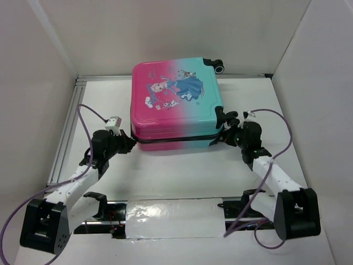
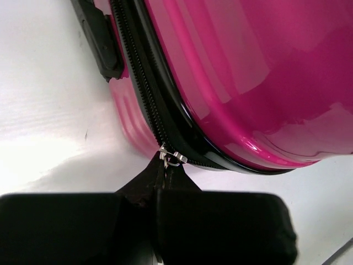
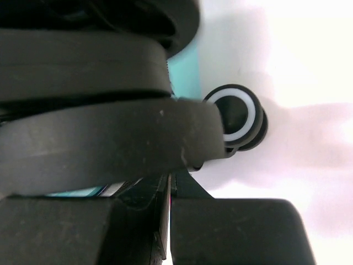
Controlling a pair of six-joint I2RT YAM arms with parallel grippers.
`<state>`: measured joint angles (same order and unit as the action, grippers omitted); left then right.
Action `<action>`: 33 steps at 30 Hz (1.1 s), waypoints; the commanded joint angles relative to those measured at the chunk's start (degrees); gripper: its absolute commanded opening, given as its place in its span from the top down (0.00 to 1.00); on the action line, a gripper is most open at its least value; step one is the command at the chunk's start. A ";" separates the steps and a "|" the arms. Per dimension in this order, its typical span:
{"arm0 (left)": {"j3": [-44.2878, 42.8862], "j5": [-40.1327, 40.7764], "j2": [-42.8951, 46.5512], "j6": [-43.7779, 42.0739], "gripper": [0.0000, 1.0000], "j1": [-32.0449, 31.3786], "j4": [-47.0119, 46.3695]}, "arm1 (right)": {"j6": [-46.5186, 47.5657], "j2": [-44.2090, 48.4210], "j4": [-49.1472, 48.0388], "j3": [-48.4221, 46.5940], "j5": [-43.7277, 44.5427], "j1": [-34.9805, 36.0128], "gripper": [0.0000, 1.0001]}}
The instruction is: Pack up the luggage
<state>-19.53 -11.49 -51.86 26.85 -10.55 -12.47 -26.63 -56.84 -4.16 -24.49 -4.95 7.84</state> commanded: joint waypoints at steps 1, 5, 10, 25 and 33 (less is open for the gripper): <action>-5.95 8.08 -6.48 -4.69 1.00 5.80 -5.90 | 5.34 -6.51 -7.16 -3.63 0.78 -10.11 1.00; -7.89 1.75 -9.92 -10.33 1.00 8.16 -7.31 | 10.44 -10.47 -11.83 -5.12 -7.42 -12.67 1.00; -14.45 -1.70 -17.73 -10.33 1.00 12.39 -7.85 | 18.89 -17.86 -9.99 -11.18 -10.53 -14.68 1.00; -34.25 -4.77 -36.36 -12.52 1.00 16.96 1.74 | 16.08 -49.67 3.78 -41.32 -30.39 -26.12 1.00; -51.73 -6.53 -45.87 -19.55 1.00 18.10 11.14 | 18.10 -57.23 8.02 -58.69 -24.33 -22.17 1.00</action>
<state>-63.20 -28.58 -97.08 12.97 0.08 0.82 -12.32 -110.78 6.68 -73.52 -51.70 -10.66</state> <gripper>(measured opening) 0.039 0.009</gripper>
